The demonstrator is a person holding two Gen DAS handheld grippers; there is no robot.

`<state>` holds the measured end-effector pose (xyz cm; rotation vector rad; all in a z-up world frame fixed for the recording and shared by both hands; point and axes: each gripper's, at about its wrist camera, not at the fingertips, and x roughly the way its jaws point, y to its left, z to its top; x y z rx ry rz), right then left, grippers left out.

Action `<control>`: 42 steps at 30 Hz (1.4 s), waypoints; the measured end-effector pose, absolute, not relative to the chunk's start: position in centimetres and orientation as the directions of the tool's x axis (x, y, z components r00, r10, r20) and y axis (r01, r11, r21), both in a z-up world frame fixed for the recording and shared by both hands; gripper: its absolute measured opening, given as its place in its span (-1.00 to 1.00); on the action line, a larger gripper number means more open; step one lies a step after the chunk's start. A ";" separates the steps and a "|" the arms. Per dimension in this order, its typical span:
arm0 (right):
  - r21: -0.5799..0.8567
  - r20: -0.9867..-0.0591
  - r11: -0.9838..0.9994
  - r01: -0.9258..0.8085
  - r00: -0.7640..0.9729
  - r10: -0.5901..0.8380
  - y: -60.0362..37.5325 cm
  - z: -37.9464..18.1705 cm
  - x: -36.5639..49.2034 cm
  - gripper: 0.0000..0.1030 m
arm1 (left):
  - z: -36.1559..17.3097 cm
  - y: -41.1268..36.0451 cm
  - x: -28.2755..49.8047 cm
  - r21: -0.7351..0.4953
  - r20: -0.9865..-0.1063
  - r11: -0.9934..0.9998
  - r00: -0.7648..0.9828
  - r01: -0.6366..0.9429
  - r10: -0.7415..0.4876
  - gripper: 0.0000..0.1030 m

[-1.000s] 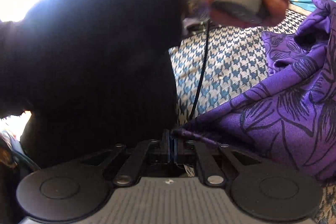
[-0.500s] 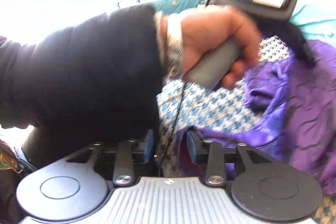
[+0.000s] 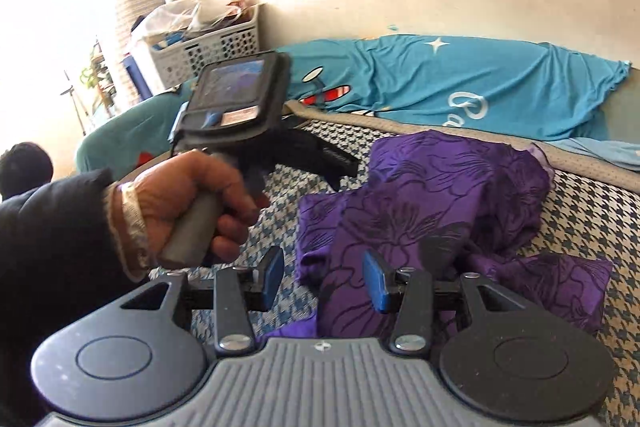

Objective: Fold clothes

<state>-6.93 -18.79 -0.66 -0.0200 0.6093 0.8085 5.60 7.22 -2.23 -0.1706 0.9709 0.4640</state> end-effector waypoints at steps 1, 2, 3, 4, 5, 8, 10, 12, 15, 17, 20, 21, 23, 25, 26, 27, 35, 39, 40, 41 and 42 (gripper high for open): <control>0.207 -0.516 0.714 -0.669 0.545 0.660 -18.6 -1.0 -6.4 -0.16 | -2.2 7.4 5.6 0.051 -0.829 0.888 0.477 -0.457 0.293 1.00; 0.199 -0.519 0.729 -0.655 0.561 0.645 -18.2 -1.2 -5.9 -0.16 | -2.2 7.5 5.6 0.042 -0.830 0.888 0.478 -0.459 0.287 1.00; 0.189 -0.521 0.739 -0.646 0.572 0.633 -17.9 -1.4 -5.6 -0.16 | -2.2 7.6 5.5 0.035 -0.831 0.887 0.480 -0.460 0.281 1.00; 0.181 -0.518 0.744 -0.644 0.581 0.628 -17.9 -1.2 -5.3 -0.16 | -2.2 7.6 5.5 0.027 -0.831 0.887 0.482 -0.461 0.276 1.00; 0.171 -0.510 0.747 -0.642 0.591 0.625 -17.9 -0.8 -5.5 -0.16 | -2.2 7.6 5.5 0.021 -0.831 0.889 0.486 -0.458 0.270 1.00; 0.145 -0.510 0.767 -0.625 0.617 0.599 -17.0 -0.8 -5.0 -0.16 | -2.3 7.6 5.6 0.010 -0.832 0.895 0.492 -0.446 0.255 1.00; 0.134 -0.501 0.779 -0.613 0.636 0.586 -16.5 -0.9 -4.4 -0.14 | -2.5 7.5 5.7 0.008 -0.836 0.899 0.490 -0.437 0.245 1.00; 0.114 -0.488 0.798 -0.592 0.666 0.564 -16.0 -0.9 -3.9 0.06 | -2.7 7.5 5.7 0.002 -0.840 0.902 0.489 -0.431 0.236 1.00; 0.063 -0.463 0.830 -0.554 0.720 0.517 -15.3 -0.9 -3.2 0.28 | -2.9 7.5 5.8 0.012 -0.840 0.903 0.486 -0.429 0.242 1.00; 0.039 -0.451 0.843 -0.536 0.744 0.494 -14.8 -1.0 -2.6 0.33 | -3.0 7.5 5.8 0.019 -0.840 0.904 0.484 -0.427 0.246 1.00; 0.006 -0.459 0.855 -0.519 0.758 0.464 -13.9 -1.4 -1.7 0.39 | -3.0 7.5 5.9 0.031 -0.837 0.905 0.483 -0.424 0.255 1.00; 0.000 -0.470 0.854 -0.520 0.754 0.459 -13.6 -1.7 -1.3 0.39 | -3.0 7.5 5.9 0.038 -0.836 0.905 0.482 -0.423 0.261 1.00; -0.013 -0.497 0.856 -0.516 0.746 0.443 -13.0 -2.3 -0.7 0.39 | -3.1 7.6 6.0 0.046 -0.837 0.905 0.477 -0.424 0.266 1.00; -0.034 -0.516 0.857 -0.515 0.743 0.426 -12.5 -3.0 -0.3 0.39 | -3.2 7.7 6.1 0.052 -0.839 0.904 0.472 -0.425 0.271 1.00; -0.048 -0.521 0.856 -0.514 0.745 0.418 -12.2 -3.3 -0.2 0.38 | -3.3 7.8 6.1 0.052 -0.840 0.903 0.470 -0.426 0.271 1.00; -0.069 -0.522 0.856 -0.512 0.750 0.406 -12.0 -3.6 -0.1 0.37 | -3.3 7.9 6.1 0.051 -0.841 0.903 0.469 -0.427 0.269 1.00; -0.058 -0.509 0.887 -0.458 0.778 0.369 -13.5 -3.7 0.3 -0.72 | -3.0 7.4 6.0 0.051 -0.833 0.908 0.484 -0.415 0.267 1.00; -0.013 -0.476 0.934 -0.356 0.824 0.308 -16.6 -2.4 0.7 -0.84 | -2.6 6.9 5.9 0.054 -0.824 0.912 0.498 -0.407 0.271 1.00; -0.001 -0.468 0.944 -0.330 0.834 0.291 -17.4 -2.0 0.8 -0.84 | -2.5 6.8 5.9 0.055 -0.821 0.913 0.502 -0.405 0.272 1.00; 0.011 -0.460 0.953 -0.304 0.844 0.274 -18.2 -1.7 0.9 -0.85 | -2.4 6.6 5.8 0.056 -0.818 0.914 0.506 -0.403 0.273 1.00; 0.023 -0.453 0.961 -0.277 0.854 0.257 -19.0 -1.4 1.0 -0.85 | -2.2 6.5 5.8 0.057 -0.816 0.914 0.509 -0.401 0.274 1.00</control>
